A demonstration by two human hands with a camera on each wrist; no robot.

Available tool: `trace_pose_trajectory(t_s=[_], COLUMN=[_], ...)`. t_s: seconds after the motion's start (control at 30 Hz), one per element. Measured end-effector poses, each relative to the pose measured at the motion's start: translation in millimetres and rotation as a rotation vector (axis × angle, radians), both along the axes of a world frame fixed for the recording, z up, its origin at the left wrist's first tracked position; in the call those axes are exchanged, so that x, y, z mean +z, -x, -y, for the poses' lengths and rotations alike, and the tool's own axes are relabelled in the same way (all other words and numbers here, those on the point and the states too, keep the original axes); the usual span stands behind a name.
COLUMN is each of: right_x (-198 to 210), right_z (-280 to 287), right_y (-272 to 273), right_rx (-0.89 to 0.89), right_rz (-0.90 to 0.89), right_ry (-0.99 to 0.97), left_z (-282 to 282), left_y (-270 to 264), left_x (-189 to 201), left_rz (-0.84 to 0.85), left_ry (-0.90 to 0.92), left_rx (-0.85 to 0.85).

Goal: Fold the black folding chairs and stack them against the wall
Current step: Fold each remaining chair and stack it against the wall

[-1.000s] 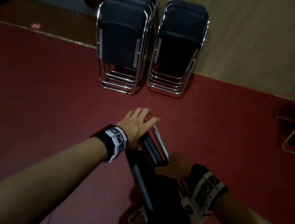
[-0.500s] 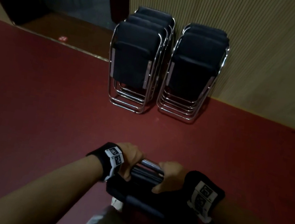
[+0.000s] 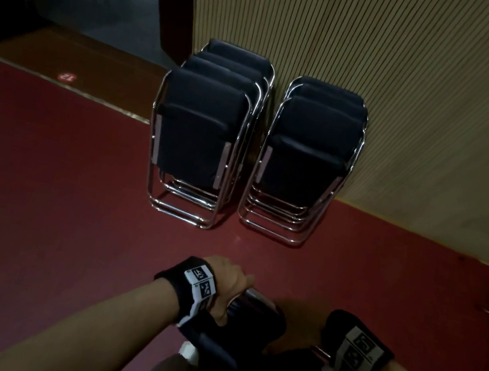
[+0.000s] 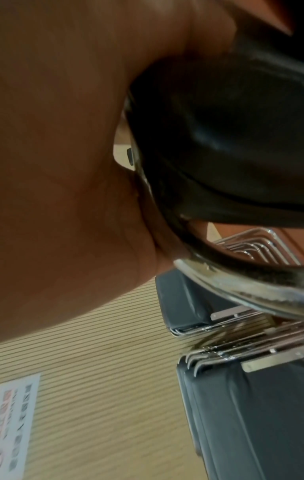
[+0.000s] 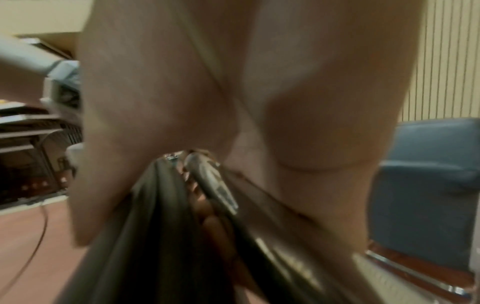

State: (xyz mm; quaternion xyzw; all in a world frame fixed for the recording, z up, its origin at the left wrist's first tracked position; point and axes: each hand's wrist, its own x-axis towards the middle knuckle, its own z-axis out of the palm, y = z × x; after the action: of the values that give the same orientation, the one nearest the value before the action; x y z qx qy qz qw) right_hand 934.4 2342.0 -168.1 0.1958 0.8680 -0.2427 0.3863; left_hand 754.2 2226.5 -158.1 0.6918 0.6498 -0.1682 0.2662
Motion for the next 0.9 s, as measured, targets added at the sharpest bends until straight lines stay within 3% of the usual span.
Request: trace_pose_trajectory(t_s=[0.1,0.3,0.57,0.63,0.77,0.9], right_x=[1,-5,-12,-33,-19,-23], right_z=[-32,-69,-165,-208,-254,-337], right_y=[34,81,129,146,172,199], right_rx=[-0.059,-0.133,-0.061,-0.027,-0.002,0.06], right_rz=[-0.059,0.0,0.06,0.036,0.027,0.007], right_ry=[-0.02,-0.173,-0.065,-0.091,-0.027,0.029], left_z=[-40,-92,-168,-207,-257,-327], left_y=[42,92,132,147,165,183], left_x=[1,-6,-18,-26,-25,-29], left_rz=[-0.004,0.02,0.027,0.009,0.001,-0.002], left_ry=[-0.019,-0.055,0.001,0.007,0.057,0.059], left_rx=[-0.046,-0.051,-0.025,-0.022,-0.003,0.05])
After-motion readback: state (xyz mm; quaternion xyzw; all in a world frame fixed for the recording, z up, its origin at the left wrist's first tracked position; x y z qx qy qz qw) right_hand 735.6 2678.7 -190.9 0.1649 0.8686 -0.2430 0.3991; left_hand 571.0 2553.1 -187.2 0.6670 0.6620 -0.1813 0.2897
